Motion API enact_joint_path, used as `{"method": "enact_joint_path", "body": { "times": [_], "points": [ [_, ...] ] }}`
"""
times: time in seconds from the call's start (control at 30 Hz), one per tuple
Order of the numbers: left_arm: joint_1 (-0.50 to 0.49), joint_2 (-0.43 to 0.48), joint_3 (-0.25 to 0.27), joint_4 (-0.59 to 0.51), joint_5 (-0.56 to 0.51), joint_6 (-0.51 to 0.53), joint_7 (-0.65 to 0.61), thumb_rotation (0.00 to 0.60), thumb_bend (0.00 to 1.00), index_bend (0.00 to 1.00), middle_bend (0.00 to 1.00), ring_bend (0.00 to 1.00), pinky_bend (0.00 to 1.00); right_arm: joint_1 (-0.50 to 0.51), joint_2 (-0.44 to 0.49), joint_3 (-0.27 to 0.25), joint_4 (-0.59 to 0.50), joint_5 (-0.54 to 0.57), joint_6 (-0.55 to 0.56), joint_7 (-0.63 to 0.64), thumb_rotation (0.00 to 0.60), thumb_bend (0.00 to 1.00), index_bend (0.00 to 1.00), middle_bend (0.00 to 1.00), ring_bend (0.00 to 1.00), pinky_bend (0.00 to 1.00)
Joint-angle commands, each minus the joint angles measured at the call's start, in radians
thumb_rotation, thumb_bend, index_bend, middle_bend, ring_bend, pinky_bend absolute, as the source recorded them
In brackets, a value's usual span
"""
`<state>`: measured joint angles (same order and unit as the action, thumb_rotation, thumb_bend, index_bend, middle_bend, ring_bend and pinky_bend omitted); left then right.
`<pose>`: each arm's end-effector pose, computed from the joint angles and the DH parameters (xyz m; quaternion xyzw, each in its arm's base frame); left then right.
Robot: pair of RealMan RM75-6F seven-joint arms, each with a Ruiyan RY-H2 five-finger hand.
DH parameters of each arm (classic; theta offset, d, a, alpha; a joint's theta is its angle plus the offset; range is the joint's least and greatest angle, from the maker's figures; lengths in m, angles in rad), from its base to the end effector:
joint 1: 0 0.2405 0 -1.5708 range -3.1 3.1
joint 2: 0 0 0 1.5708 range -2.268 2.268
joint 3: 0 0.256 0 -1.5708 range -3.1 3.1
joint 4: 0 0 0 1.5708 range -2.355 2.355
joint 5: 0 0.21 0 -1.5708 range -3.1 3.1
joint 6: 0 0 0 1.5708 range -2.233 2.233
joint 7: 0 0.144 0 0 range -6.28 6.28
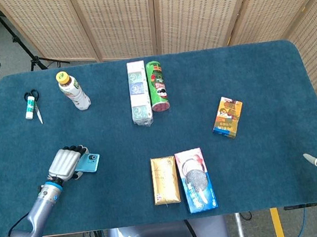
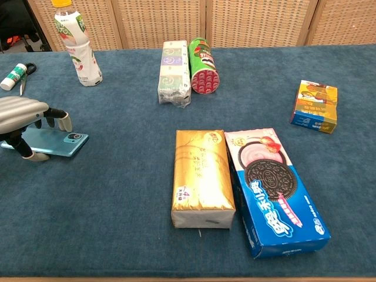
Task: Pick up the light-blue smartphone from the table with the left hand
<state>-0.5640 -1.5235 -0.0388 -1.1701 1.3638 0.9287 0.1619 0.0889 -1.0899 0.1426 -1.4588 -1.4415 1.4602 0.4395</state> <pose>-0.2767 0.3205 0.0004 -0.7753 -0.3431 -0.2596 0.4623 -0.3414 -0.2032 0.2018 0.4997 -0.4447 0.4861 0.5624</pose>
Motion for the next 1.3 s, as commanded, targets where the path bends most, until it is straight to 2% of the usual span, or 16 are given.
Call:
{"method": "enact_joint_path", "body": {
  "times": [0.03,0.17,0.23,0.3,0.4,0.47,0.53,0.6,0.67,0.83,1.0,1.13,1.3],
  "points": [
    [-0.023,0.042,0.001,-0.045,-0.011,-0.038,0.037,0.600,0.76,0.38,0.37,0.32,0.37,0.000,0.000,0.000,0.001,0.002,-0.001,0.001,0.600,0.05,0.13,0.00,0.00,0.00],
    [-0.032,0.071,-0.005,-0.076,-0.023,-0.049,0.055,0.600,0.79,0.38,0.36,0.30,0.37,0.001,0.000,0.000,0.000,0.002,-0.002,0.001,0.600,0.05,0.13,0.00,0.00,0.00],
    [-0.034,0.080,-0.008,-0.082,-0.028,-0.045,0.071,0.600,0.79,0.38,0.29,0.23,0.37,0.001,0.000,0.000,0.000,0.002,-0.004,0.002,0.600,0.05,0.13,0.00,0.00,0.00],
    [-0.035,0.082,-0.009,-0.084,-0.036,-0.046,0.084,0.600,0.78,0.38,0.17,0.10,0.33,0.002,0.000,-0.001,0.000,0.001,-0.005,0.002,0.600,0.05,0.13,0.00,0.00,0.00],
    [-0.039,0.082,-0.013,-0.085,-0.054,-0.056,0.098,0.600,0.78,0.38,0.07,0.02,0.26,0.002,0.001,-0.001,0.000,0.000,-0.004,0.003,0.600,0.05,0.13,0.00,0.00,0.00],
    [-0.041,0.081,-0.016,-0.085,-0.059,-0.053,0.106,0.600,0.77,0.33,0.02,0.00,0.23,0.002,0.001,-0.001,0.000,0.001,-0.005,0.002,0.600,0.05,0.13,0.00,0.00,0.00],
    [-0.042,0.080,-0.021,-0.084,-0.065,-0.047,0.116,0.600,0.75,0.22,0.00,0.00,0.18,0.002,0.001,-0.001,-0.001,0.001,-0.006,0.002,0.600,0.05,0.13,0.00,0.00,0.00],
    [-0.044,0.078,-0.026,-0.079,-0.071,-0.040,0.128,0.600,0.67,0.05,0.00,0.00,0.10,0.003,0.001,-0.002,-0.002,0.001,-0.007,0.001,0.600,0.05,0.13,0.00,0.00,0.00],
    [-0.045,0.068,-0.039,-0.064,-0.087,-0.024,0.150,0.600,0.58,0.00,0.00,0.00,0.05,0.003,0.001,-0.003,-0.002,0.000,-0.007,0.000,0.600,0.05,0.13,0.00,0.00,0.00],
    [-0.052,0.014,-0.097,0.005,-0.108,0.063,0.186,0.600,0.33,0.00,0.00,0.00,0.03,0.004,0.001,-0.005,-0.004,-0.004,-0.007,0.001,0.600,0.05,0.13,0.00,0.00,0.00],
    [-0.062,-0.023,-0.138,0.058,-0.105,0.124,0.162,0.600,0.03,0.00,0.00,0.00,0.02,0.004,0.001,-0.005,-0.004,-0.004,-0.007,0.001,0.600,0.05,0.13,0.00,0.00,0.00],
    [-0.055,-0.016,-0.153,0.056,-0.091,0.168,0.124,0.600,0.00,0.00,0.00,0.00,0.02,0.005,0.003,-0.006,-0.005,-0.004,-0.009,0.005,0.600,0.05,0.13,0.00,0.00,0.00],
    [-0.019,0.046,-0.152,-0.015,-0.070,0.220,0.058,0.600,0.00,0.00,0.00,0.00,0.02,0.003,0.005,-0.009,-0.009,-0.010,-0.006,0.007,0.600,0.05,0.13,0.00,0.00,0.00]
  ]
}}
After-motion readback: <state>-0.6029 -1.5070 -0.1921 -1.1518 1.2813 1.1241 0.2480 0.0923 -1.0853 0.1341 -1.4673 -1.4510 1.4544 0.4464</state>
